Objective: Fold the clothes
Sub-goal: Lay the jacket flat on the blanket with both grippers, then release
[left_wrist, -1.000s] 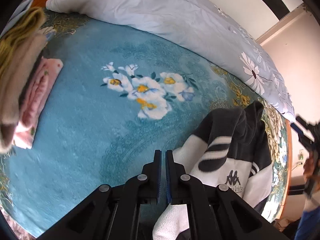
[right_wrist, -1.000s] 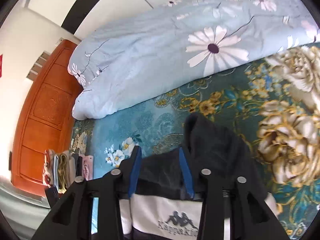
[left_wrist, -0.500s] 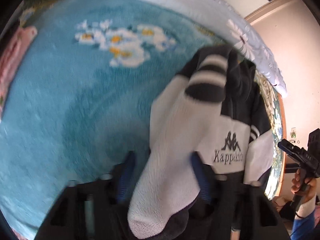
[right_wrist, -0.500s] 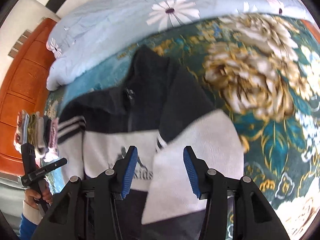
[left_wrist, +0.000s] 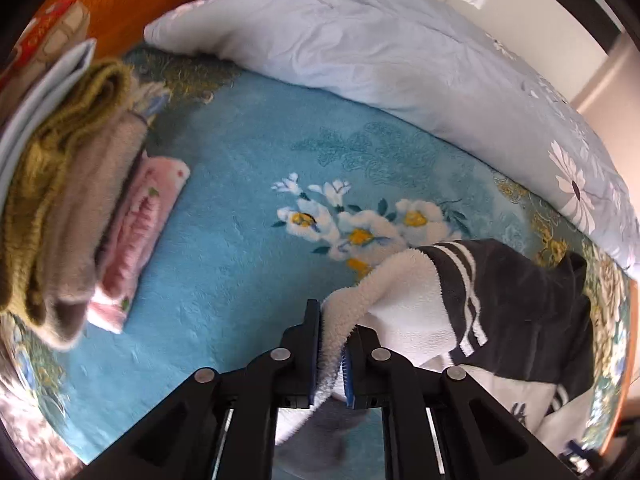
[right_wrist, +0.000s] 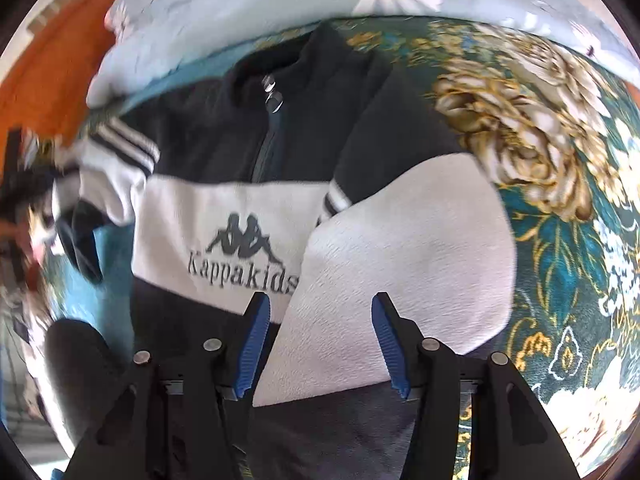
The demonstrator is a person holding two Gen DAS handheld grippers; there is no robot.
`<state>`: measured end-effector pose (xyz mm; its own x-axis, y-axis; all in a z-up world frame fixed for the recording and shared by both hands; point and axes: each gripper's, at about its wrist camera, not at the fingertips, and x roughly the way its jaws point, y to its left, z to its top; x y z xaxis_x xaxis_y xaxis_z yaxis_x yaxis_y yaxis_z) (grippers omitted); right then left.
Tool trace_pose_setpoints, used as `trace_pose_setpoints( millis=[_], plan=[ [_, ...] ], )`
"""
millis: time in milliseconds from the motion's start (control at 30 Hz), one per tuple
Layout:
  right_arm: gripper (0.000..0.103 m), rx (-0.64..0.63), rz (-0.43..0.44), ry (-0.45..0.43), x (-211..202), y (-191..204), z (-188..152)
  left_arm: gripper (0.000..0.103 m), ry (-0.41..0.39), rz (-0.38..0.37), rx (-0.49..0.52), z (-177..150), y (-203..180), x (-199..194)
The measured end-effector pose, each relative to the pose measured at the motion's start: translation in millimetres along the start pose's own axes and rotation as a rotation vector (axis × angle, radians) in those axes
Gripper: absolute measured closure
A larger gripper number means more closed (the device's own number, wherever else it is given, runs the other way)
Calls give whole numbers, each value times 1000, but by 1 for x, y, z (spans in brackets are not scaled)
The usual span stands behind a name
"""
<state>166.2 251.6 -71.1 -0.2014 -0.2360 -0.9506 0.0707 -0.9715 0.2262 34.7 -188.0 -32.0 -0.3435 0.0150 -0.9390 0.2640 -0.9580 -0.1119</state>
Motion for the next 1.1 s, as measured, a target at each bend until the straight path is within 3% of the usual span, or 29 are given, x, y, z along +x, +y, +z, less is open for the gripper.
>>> trace_pose_setpoints(
  millis=[33, 67, 133, 200, 300, 400, 433, 467, 500, 533, 700, 800, 933, 967, 1067, 1100],
  plan=[
    [48, -15, -18, 9, 4, 3, -3, 80, 4, 8, 10, -2, -4, -1],
    [45, -30, -37, 17, 8, 6, -5, 67, -9, 15, 36, -7, -10, -2],
    [40, -60, -75, 34, 16, 12, -11, 57, -34, 5, 49, -18, -15, -9],
    [39, -90, -112, 51, 24, 18, -17, 56, -54, -19, 36, -29, -19, -16],
    [38, -134, -169, 76, 36, 27, -25, 50, -55, -135, -40, -51, -19, -24],
    [41, -179, -225, 101, 48, 36, -33, 47, -17, -187, -82, -73, -23, -19],
    [57, -194, -244, 109, 52, 39, -36, 47, -3, -201, -94, -79, -24, -17],
    [81, -208, -263, 118, 56, 42, -39, 47, 11, -210, -103, -85, -25, -14],
    [87, -223, -282, 126, 60, 45, -41, 47, 28, -219, -112, -91, -26, -10],
    [94, -220, -282, 122, 52, 38, -40, 47, 44, -227, -119, -97, -27, -7],
    [96, -198, -273, 93, 8, 2, -31, 47, 65, -241, -108, -121, -36, -5],
    [96, -176, -400, 35, -36, -50, -14, 47, 67, -251, -106, -127, -39, -7],
    [96, -85, -678, -42, -80, -128, 33, 47, 66, -257, -90, -128, -45, -7],
    [96, -64, -715, -63, -88, -149, 46, 47, 72, -260, -86, -128, -48, -6],
    [98, 14, -738, -73, -91, -188, 77, 47, 93, -277, -83, -129, -53, -4],
    [98, 46, -708, -76, -84, -193, 82, 47, 100, -283, -80, -130, -54, -4]
  ],
)
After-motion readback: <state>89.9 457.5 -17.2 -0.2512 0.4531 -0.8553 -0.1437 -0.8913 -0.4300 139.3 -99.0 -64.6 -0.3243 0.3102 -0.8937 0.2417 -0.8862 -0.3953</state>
